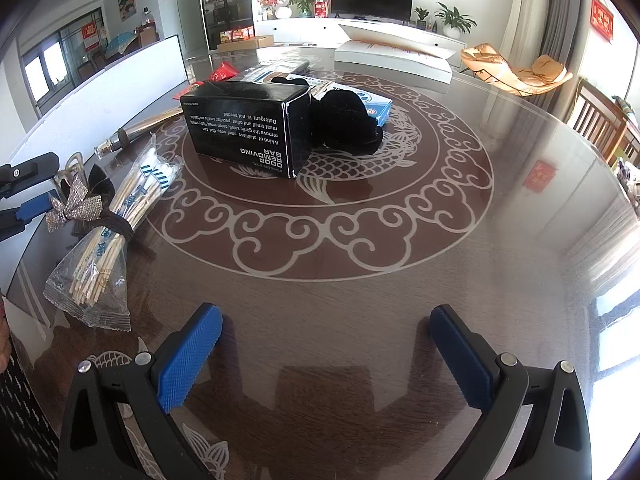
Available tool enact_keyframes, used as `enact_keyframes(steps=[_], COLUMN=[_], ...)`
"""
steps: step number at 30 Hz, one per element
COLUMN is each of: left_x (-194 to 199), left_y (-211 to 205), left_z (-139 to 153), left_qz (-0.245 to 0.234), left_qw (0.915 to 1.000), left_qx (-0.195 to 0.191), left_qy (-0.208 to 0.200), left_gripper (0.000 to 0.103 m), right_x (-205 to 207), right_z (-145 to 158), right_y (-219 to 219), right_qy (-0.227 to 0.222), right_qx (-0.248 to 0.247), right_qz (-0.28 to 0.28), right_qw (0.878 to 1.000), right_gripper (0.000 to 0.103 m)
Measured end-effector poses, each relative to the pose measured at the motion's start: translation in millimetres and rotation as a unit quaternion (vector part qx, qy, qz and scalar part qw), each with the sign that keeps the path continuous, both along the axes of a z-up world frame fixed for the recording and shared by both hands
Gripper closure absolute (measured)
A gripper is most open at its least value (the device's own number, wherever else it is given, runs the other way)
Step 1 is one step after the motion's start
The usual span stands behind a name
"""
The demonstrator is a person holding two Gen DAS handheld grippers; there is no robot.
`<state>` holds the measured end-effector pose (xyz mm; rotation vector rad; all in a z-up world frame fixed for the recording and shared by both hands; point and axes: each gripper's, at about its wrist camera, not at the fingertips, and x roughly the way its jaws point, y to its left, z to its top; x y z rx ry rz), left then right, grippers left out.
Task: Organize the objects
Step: 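Lower the left tool onto the rhinestone bow hair clip and close it, then lift the hair clip with the left tool while the right tool grasps the cotton swab bag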
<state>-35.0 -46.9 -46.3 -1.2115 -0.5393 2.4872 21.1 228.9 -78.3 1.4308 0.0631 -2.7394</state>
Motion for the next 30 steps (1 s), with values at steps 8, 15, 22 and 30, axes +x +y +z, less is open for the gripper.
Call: enact_keyframes(steps=[8, 15, 22, 30], left_x=[16.3, 28.4, -15.1, -27.2], left_y=[-10.7, -9.6, 27.9, 27.6], left_z=[-0.1, 23.5, -7.5, -17.7], left_qz=[-0.017, -0.096, -0.186, -0.158], left_qw=[0.9985, 0.9929, 0.9619, 0.9726], left_qx=[0.037, -0.068, -0.197, -0.169], left_qy=[-0.036, -0.018, -0.041, -0.022], left_gripper=[0.012, 0.012, 0.012, 0.037], right_x=[-0.1, 0.0, 0.0, -0.1], right_z=[-0.2, -0.3, -0.3, -0.5], right_y=[0.0, 0.1, 0.2, 0.1], right_qy=[0.000, 0.000, 0.000, 0.000], right_qx=[0.000, 0.000, 0.000, 0.000], right_qz=[0.000, 0.000, 0.000, 0.000], right_qw=[1.000, 1.000, 1.000, 1.000], right_gripper=[0.000, 0.000, 0.000, 0.000])
